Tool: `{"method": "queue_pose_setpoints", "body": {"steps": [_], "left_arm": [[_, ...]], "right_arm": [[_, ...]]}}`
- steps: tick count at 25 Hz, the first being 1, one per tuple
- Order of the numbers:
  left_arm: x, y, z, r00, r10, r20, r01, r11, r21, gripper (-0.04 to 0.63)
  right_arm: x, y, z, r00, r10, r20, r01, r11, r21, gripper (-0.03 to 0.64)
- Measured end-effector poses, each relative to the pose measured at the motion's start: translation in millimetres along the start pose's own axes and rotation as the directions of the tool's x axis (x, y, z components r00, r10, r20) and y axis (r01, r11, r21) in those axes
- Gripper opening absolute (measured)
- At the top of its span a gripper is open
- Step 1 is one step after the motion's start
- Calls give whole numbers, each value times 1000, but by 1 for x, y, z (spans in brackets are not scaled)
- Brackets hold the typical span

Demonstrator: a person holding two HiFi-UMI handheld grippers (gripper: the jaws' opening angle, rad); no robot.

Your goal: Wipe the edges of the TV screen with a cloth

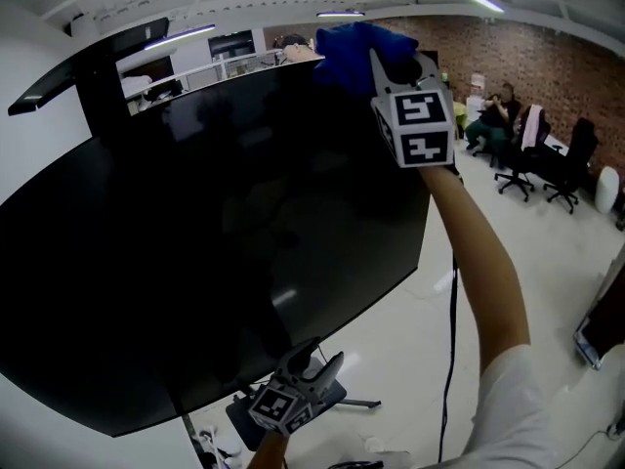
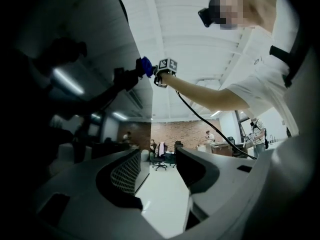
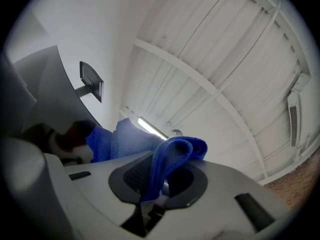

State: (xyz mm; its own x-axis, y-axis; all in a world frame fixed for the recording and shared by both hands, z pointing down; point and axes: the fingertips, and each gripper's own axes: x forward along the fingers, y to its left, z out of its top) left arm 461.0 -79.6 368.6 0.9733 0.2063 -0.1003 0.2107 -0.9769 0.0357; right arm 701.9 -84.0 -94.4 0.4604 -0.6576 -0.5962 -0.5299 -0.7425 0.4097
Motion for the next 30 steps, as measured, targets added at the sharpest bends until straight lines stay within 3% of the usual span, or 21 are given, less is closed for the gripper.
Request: {"method": "queue_pose_setpoints", "body": {"steps": [3, 8, 11, 13, 20, 23, 30], "left_arm": [[29, -4, -17, 999, -39, -2, 39, 999, -7, 213], [78, -16, -16, 996, -91, 3, 91, 996, -23, 213], [102, -21, -24, 992, -125, -15, 125, 992, -4, 213], [111, -16, -39, 992, -126, -25, 127, 992, 21, 213], [141, -20, -55, 991, -130, -35, 130, 992, 4, 213], [149, -17, -68, 992, -122, -44, 122, 992, 9, 213], [162, -43, -69, 985, -159, -62, 156, 987, -46, 213]], "right_arm": [[10, -44, -40, 996, -47, -74, 45, 999, -31, 78], [26, -103, -88, 982, -110, -156, 113, 994, 13, 78], [35, -125, -102, 974, -125, -186, 126, 992, -7, 78], [42, -140, -110, 967, -134, -216, 129, 991, -37, 78], [47, -192, -155, 939, -160, -303, 136, 986, -99, 78], [45, -194, -152, 943, -149, -297, 115, 985, -130, 78], [12, -170, -195, 945, -94, -312, 82, 995, -54, 75]]}}
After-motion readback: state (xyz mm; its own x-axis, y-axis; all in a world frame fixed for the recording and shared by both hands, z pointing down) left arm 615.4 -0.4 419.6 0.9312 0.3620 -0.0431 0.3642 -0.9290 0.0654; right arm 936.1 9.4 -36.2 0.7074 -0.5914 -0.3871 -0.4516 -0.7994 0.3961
